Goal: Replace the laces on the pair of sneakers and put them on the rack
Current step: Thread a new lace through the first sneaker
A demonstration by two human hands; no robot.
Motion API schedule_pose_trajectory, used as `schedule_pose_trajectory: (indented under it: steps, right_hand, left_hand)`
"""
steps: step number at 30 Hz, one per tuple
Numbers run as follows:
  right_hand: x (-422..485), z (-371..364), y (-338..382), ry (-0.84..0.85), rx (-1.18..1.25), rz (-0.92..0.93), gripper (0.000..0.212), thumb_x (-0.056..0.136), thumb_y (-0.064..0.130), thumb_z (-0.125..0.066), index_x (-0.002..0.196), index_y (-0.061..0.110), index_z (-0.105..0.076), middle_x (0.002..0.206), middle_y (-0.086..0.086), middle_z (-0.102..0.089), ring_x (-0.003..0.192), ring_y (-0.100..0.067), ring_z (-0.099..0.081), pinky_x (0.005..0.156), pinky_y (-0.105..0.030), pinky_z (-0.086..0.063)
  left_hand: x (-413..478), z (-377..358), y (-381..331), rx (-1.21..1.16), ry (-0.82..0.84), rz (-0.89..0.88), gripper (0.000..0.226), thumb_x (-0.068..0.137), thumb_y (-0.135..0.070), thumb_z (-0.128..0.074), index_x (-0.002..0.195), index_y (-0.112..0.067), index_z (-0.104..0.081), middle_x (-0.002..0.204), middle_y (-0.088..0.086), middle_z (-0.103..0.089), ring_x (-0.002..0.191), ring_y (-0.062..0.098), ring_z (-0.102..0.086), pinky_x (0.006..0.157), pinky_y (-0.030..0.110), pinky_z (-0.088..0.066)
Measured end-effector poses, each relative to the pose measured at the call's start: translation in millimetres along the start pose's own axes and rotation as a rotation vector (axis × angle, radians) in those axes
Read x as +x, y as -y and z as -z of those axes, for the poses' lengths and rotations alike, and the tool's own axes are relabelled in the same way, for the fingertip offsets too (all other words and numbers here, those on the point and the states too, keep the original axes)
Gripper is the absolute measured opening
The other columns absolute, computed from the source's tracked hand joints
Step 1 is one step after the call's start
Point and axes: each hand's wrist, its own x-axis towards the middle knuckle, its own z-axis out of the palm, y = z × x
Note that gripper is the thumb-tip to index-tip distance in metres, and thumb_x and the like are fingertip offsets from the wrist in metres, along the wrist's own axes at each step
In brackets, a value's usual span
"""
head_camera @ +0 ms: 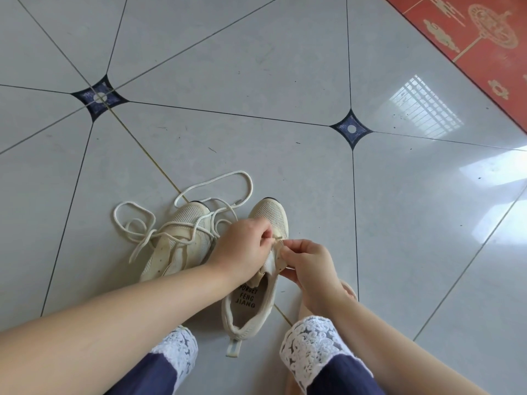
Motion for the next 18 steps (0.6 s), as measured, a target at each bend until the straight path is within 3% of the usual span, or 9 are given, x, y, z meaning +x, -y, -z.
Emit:
schedule_pose_trajectory:
  steps: [7,14,18]
  right_hand:
    - [-2.8,-5.7,-6.7,-0.056,-0.054,0.068,0.013,0.080,-0.006,-0.050,0.081,-0.004,-0.063,0.059,-0.009,-0.059,0.062,-0.019,-0.057,0.075,-0.038,-0.057]
    - [-7.6,-8.3,-13.2,-0.096,-0.008,0.086,0.011,0.083,-0.002,-0.055,0.086,0.001,-0.065,0.057,-0.005,-0.063,0.054,-0.016,-0.059,0.069,-0.035,-0.057]
    - [-10.3,-10.9,-13.6,-0.114,0.005,0.090,0.011,0.084,-0.001,-0.056,0.083,0.004,-0.066,0.057,-0.005,-0.063,0.055,-0.017,-0.059,0.069,-0.037,-0.055]
  left_hand:
    - [-2.7,-0.2,5.1,-0.044,-0.019,0.021,0.004,0.083,-0.010,-0.061,0.082,-0.007,-0.059,0.080,0.002,-0.061,0.078,0.017,-0.054,0.070,0.033,-0.045]
    - [-5.7,-4.0,12.4,-0.087,-0.077,0.030,0.005,0.079,-0.010,-0.067,0.082,-0.012,-0.070,0.080,-0.007,-0.056,0.074,0.001,-0.046,0.068,0.001,-0.032]
    - [-6.4,-4.1,15.0,-0.115,-0.084,0.051,0.005,0.077,-0.009,-0.069,0.075,-0.013,-0.071,0.076,-0.012,-0.053,0.070,-0.005,-0.048,0.066,-0.001,-0.033]
